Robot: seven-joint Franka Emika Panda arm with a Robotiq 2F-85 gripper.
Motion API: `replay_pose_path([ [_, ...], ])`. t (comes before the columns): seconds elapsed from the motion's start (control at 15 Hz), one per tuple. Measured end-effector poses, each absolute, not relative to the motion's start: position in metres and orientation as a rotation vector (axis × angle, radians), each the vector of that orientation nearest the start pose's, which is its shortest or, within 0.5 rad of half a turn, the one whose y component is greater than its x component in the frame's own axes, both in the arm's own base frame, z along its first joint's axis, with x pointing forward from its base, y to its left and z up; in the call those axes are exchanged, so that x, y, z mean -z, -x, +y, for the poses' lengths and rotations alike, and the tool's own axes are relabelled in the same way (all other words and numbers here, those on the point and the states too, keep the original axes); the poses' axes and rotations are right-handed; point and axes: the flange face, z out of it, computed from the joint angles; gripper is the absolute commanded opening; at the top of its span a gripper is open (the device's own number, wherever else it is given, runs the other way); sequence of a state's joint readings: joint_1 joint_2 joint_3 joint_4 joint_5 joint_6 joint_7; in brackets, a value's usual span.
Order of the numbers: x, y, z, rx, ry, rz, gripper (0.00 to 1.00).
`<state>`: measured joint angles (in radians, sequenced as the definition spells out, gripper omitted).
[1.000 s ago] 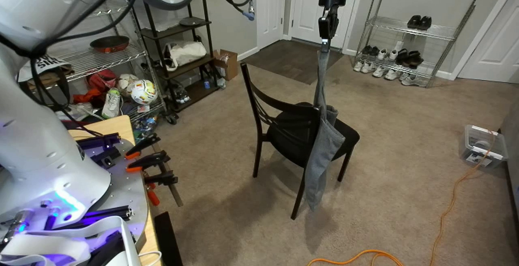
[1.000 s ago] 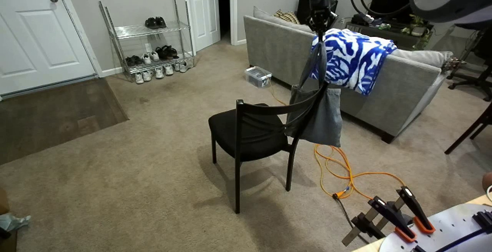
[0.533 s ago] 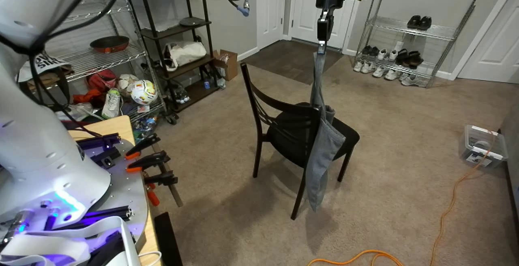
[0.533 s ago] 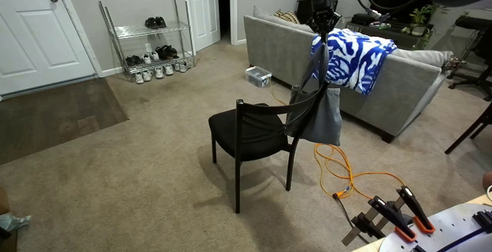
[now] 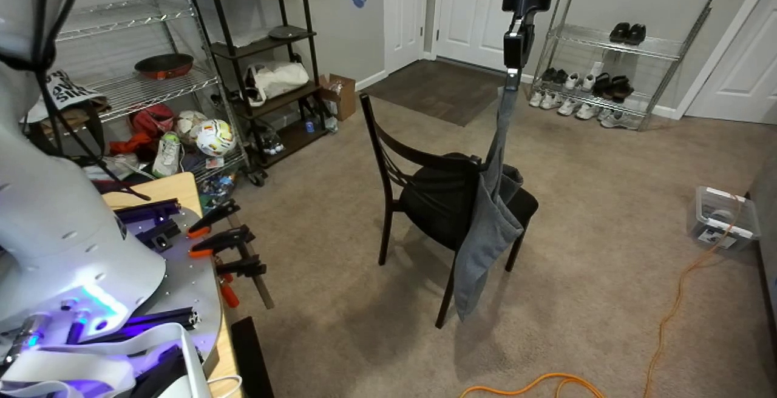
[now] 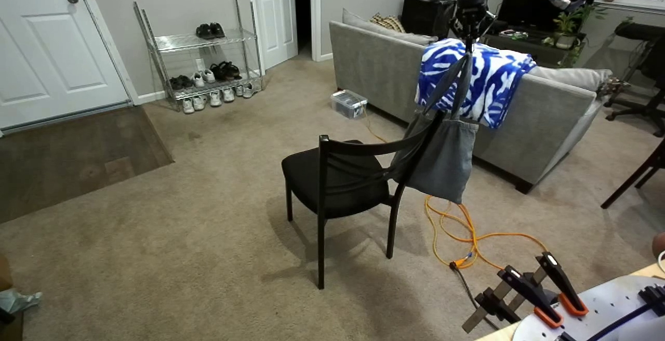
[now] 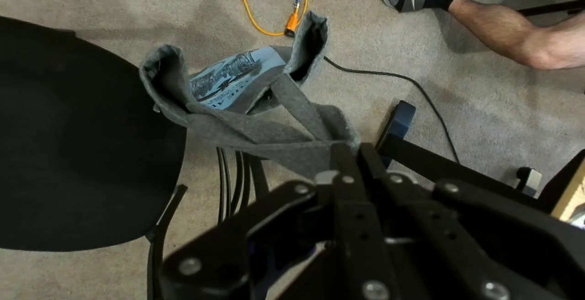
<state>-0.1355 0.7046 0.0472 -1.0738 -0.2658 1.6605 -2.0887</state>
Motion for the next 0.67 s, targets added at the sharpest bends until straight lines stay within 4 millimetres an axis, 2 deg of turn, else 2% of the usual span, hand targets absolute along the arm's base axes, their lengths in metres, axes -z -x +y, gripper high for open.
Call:
replay_pose_path([
  [0.07,-0.407,-0.724,-0.100,0.406,-1.632,2.655,0.02],
  [0.2,-0.400,-0.717,-0.080,0.399,-1.588,2.691,0.02],
  [0.47,-0.385,-0.704,-0.011,0.414,-1.450,2.793,0.02],
  [0.67,-0.374,-0.694,0.031,0.433,-1.365,2.855,0.02],
])
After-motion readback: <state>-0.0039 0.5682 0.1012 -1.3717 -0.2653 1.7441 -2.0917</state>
